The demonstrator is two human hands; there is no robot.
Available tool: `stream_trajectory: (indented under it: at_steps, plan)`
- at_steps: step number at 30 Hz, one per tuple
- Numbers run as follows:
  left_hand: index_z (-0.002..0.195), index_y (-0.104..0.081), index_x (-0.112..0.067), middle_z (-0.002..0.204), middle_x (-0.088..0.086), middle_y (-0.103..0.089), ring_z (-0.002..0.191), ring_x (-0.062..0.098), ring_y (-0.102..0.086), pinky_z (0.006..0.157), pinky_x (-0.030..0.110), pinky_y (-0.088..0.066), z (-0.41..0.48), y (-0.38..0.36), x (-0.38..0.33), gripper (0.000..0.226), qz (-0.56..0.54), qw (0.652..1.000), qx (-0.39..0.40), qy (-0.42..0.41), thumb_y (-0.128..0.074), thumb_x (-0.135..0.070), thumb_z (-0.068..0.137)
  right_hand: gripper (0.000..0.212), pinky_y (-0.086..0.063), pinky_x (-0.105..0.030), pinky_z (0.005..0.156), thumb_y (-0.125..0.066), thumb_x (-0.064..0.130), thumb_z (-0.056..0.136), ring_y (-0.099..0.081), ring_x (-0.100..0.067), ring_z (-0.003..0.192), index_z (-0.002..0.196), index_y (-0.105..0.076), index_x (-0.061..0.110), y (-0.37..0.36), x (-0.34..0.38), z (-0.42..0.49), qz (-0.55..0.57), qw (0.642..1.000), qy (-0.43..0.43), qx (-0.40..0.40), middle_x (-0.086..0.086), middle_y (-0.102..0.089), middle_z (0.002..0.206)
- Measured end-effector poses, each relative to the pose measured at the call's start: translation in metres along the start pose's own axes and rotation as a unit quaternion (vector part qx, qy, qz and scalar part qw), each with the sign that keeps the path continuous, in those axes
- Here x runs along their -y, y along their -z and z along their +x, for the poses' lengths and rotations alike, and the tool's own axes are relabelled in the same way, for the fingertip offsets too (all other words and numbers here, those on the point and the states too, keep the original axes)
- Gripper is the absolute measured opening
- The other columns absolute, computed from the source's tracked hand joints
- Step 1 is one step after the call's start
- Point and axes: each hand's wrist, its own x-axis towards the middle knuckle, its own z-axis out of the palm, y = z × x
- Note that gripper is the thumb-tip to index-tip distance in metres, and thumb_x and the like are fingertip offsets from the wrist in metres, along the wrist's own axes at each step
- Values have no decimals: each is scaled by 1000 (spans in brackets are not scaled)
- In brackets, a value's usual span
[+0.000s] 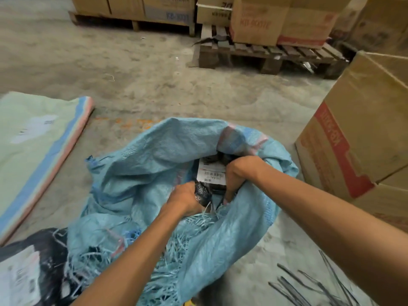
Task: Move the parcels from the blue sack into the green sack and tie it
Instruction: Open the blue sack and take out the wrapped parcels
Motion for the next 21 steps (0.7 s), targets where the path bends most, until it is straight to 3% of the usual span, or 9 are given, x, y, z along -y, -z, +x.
stream_trajectory:
  at_steps: [3,5,9,12,14,17,21]
  plan:
    - [89,-63,-25,93,-2,-67,93,19,-63,78,25,-49,-6,6,6,44,-52,998,-32,-5,-85,-53,65,73,-43,-31,91,-76,59,78,-54,-20,102,136,-59,19,-1,2,-12,-44,999,25,-8,2,-61,129]
    - [99,-68,-21,101,1,-70,99,20,-65,79,23,-46,-8,13,9,43,-76,995,-71,1,-82,-50,70,68,-46,-29,96,-81,49,77,-59,-22,111,133,-61,18,-9,5,-17,-84,996,34,-23,1,-62,134]
    - [106,-70,-20,105,-1,-69,102,17,-64,83,20,-46,-25,33,13,40,-118,990,-78,-18,-83,-39,74,63,-42,-44,110,-77,42,84,-50,-27,131,138,-56,20,-28,14,-25,-181,983,17,7,0,-53,141]
    - [103,-69,-25,98,-6,-67,94,13,-62,79,20,-44,-42,49,19,34,-136,987,-70,-49,-83,-39,75,62,-45,-39,108,-81,51,76,-58,-23,121,128,-65,22,-29,17,-33,-202,979,17,-11,0,-62,132]
    - [105,-68,-24,100,-8,-67,94,12,-62,79,22,-45,-56,60,23,38,-134,985,-81,-68,-82,-42,74,73,-51,-34,102,-86,57,65,-63,-22,114,125,-66,20,-20,16,-42,-180,983,24,-40,1,-67,126]
    - [106,-69,-23,102,-5,-71,96,14,-66,83,28,-52,-84,81,29,41,-138,982,-92,-88,-83,-42,73,106,-53,-37,97,-94,53,49,-62,-26,112,139,-47,22,2,15,-57,-71,994,51,-63,0,-64,126]
    - [111,-68,-23,107,-5,-71,98,15,-67,89,31,-53,-146,121,44,43,-144,972,-146,-112,-84,-39,74,109,-56,-43,92,-98,50,26,-68,-26,103,117,-40,31,32,21,-86,106,971,140,-165,3,-67,110]
